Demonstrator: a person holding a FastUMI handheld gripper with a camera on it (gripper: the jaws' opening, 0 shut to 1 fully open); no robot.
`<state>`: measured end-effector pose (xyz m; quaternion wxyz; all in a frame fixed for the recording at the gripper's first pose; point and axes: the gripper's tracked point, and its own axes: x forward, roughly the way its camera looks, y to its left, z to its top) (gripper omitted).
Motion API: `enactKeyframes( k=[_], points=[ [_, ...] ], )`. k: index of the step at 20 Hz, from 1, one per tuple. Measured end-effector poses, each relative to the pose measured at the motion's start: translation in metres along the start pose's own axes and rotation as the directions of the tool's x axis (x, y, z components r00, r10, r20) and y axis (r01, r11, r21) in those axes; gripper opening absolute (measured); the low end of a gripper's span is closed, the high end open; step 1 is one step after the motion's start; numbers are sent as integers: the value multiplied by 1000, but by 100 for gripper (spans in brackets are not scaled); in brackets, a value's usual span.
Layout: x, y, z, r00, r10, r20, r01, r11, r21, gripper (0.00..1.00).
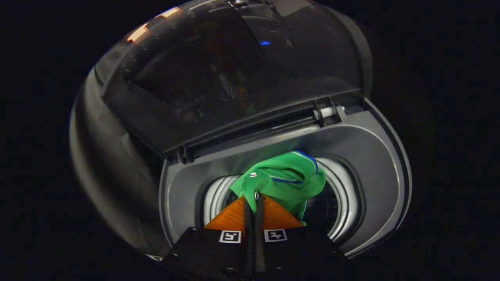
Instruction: Put the clothes into the washing machine and then close the washing machine lid.
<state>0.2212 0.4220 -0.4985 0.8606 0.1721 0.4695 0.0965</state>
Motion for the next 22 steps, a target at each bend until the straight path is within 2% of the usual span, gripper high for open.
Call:
enactKeyframes(
  k=[5,11,12,16,18,22],
  points=[
    [10,-3,-10,996,-56,-66,55,998,-22,8],
    [17,-7,-16,992,-84,-90,80,995,-53,9],
    [16,-7,-17,991,-85,-102,80,995,-56,14],
    [24,-15,-24,989,-115,-98,107,991,-80,71],
    [13,-16,-19,987,-118,-107,109,990,-89,99],
    [11,-16,-16,989,-115,-89,106,990,-96,99]
  ],
)
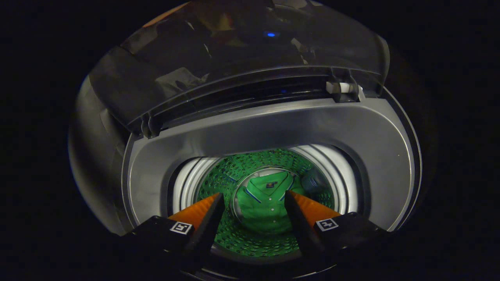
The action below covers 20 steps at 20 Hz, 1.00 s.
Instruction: Put the clothes into the washing machine and then close the washing machine lid.
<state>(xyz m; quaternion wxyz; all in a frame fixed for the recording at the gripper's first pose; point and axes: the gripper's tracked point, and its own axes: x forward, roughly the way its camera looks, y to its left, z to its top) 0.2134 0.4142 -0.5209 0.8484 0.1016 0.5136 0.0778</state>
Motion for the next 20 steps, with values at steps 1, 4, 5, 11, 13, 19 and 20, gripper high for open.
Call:
enactKeyframes(
  k=[1,4,5,11,13,19,20],
  points=[
    [-2,1,0,1000,1,8,-1,1000,-2,99],
    [-18,6,8,999,20,45,-19,1000,-3,99],
    [-27,8,14,997,23,69,-23,1000,-8,99],
    [-90,28,57,967,66,244,-50,996,-72,99],
    [-113,35,76,948,78,310,-52,995,-89,99],
    [-151,43,130,882,105,460,-56,991,-118,99],
    [-154,44,139,870,107,482,-54,991,-123,98]
  ],
)
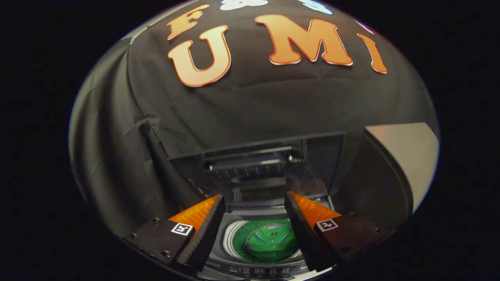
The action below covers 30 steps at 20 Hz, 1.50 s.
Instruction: Put the clothes into the washing machine and then close the washing machine lid.
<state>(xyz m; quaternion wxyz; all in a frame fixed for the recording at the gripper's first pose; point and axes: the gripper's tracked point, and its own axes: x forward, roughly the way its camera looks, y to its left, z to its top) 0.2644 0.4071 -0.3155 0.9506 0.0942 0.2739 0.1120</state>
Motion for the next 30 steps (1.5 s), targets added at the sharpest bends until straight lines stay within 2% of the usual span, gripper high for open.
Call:
enactKeyframes(
  k=[7,10,16,19,21,30],
  points=[
    [11,3,76,995,22,99,-19,999,-33,98],
    [34,4,86,994,29,104,-23,998,-57,98],
    [86,0,86,999,1,51,2,998,-63,99],
    [96,-4,83,999,-15,41,18,997,-72,99],
    [93,-5,79,999,-32,37,36,993,-111,99],
    [60,-2,58,996,-52,77,61,992,-113,99]
  ],
)
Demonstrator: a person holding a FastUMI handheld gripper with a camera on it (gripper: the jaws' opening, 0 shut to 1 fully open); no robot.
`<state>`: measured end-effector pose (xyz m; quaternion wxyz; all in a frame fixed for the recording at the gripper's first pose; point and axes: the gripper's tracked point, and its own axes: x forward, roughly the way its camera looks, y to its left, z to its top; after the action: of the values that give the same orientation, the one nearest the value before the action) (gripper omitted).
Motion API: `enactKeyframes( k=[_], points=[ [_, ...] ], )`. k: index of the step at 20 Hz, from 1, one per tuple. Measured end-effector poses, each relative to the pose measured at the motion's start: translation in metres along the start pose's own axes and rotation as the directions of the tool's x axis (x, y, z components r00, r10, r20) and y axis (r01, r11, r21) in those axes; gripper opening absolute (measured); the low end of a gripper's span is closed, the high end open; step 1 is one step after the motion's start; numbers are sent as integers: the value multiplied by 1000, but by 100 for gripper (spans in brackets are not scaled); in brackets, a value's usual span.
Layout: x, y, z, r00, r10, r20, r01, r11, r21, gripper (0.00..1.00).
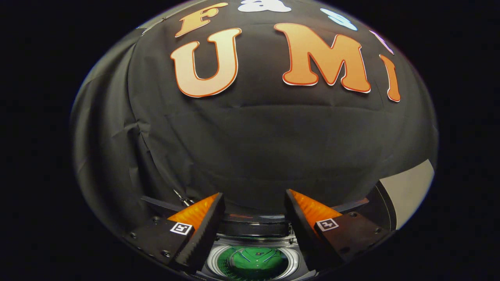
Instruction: Put the clothes into the washing machine and then close the washing machine lid.
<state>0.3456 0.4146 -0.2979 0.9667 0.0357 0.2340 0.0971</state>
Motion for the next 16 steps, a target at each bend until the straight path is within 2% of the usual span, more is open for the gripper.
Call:
enactKeyframes(
  k=[16],
  points=[
    [-56,8,-60,999,-28,31,28,999,-18,99]
  ],
)
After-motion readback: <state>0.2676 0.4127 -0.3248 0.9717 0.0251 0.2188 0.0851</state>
